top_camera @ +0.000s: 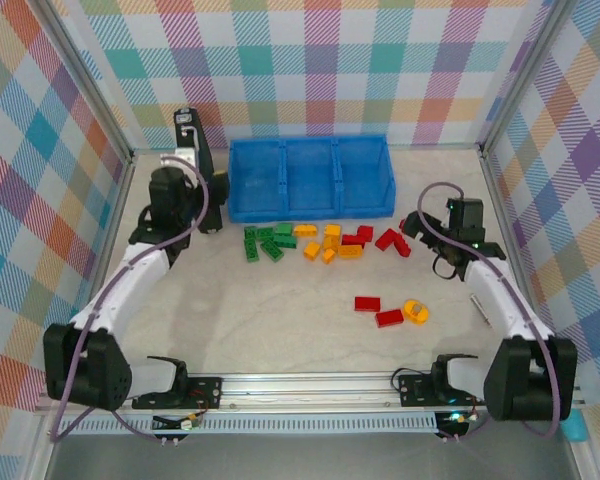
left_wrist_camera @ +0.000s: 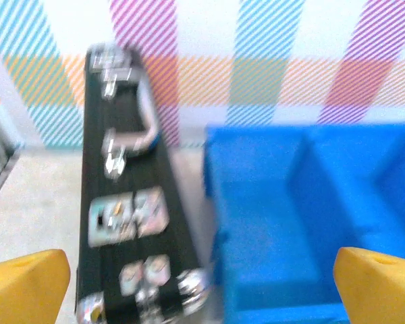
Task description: Sort the legos into containers by color
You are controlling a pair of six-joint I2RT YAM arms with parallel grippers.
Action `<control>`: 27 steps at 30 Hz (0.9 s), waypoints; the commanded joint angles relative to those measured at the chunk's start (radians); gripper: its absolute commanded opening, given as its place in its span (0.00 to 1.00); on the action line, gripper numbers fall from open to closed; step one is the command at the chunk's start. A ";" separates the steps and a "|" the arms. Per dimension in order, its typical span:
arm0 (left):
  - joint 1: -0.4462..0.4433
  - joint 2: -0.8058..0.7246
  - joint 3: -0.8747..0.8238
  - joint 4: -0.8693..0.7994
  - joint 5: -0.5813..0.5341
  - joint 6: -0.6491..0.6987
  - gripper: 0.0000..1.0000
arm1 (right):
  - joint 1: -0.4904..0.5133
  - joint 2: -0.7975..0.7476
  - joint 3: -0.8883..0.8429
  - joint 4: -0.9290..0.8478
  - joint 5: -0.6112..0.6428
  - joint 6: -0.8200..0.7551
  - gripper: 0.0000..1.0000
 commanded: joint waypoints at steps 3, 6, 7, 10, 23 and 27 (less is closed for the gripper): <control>-0.015 -0.024 0.241 -0.417 0.111 0.040 1.00 | 0.016 -0.185 -0.063 -0.403 -0.028 0.236 1.00; -0.018 -0.018 0.311 -0.484 0.201 0.069 1.00 | 0.026 -0.268 -0.106 -0.491 -0.065 0.280 0.99; -0.022 -0.025 0.305 -0.478 0.235 0.070 1.00 | 0.032 -0.287 -0.126 -0.511 -0.067 0.289 0.99; -0.044 -0.080 0.242 -0.425 0.275 0.051 1.00 | 0.042 -0.337 -0.186 -0.572 -0.067 0.303 0.98; -0.114 -0.221 0.223 -0.462 0.360 0.134 1.00 | 0.103 -0.345 -0.251 -0.584 -0.058 0.303 0.98; -0.117 -0.227 0.221 -0.464 0.398 0.145 1.00 | 0.139 -0.301 -0.249 -0.558 -0.016 0.309 0.97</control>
